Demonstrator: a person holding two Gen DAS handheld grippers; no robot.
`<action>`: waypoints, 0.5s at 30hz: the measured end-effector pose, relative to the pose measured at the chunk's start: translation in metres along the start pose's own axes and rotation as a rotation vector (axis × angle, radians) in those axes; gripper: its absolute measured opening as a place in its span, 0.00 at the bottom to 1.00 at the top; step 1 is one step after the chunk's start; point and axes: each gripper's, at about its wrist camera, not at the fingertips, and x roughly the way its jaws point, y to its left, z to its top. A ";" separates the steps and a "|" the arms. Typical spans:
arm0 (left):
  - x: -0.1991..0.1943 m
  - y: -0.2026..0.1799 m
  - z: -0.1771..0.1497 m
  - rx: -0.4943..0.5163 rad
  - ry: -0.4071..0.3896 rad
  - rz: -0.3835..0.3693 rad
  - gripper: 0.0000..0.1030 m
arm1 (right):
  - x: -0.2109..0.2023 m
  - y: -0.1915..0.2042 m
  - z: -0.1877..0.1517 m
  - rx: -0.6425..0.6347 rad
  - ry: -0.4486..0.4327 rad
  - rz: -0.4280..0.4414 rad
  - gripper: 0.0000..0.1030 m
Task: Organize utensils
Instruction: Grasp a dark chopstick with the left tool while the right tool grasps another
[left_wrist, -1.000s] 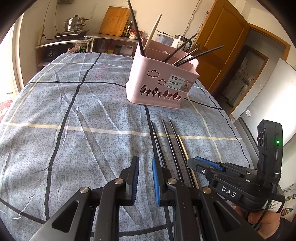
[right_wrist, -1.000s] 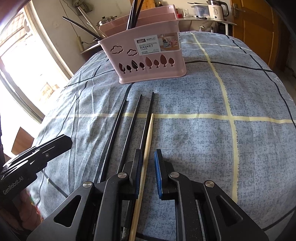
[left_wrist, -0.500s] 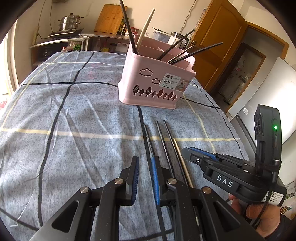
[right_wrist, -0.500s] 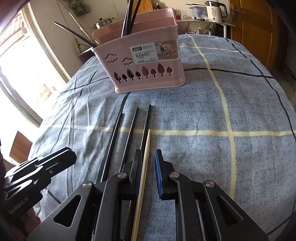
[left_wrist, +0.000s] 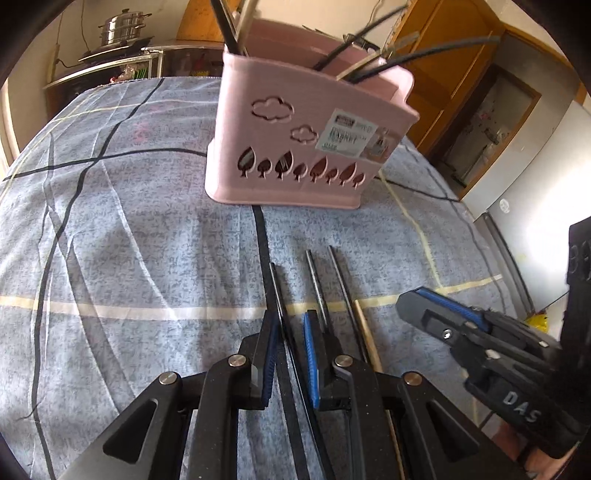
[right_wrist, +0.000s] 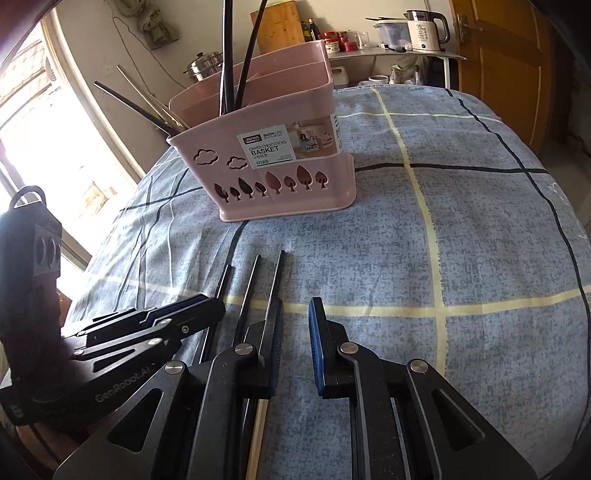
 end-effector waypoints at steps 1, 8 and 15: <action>0.002 -0.002 0.000 0.016 -0.001 0.014 0.12 | 0.000 0.000 0.000 -0.001 0.001 0.001 0.14; -0.002 0.008 -0.002 0.045 -0.005 0.079 0.06 | 0.010 0.011 0.006 -0.038 0.017 0.023 0.14; -0.014 0.036 -0.001 0.012 -0.011 0.103 0.06 | 0.036 0.019 0.019 -0.060 0.064 0.022 0.14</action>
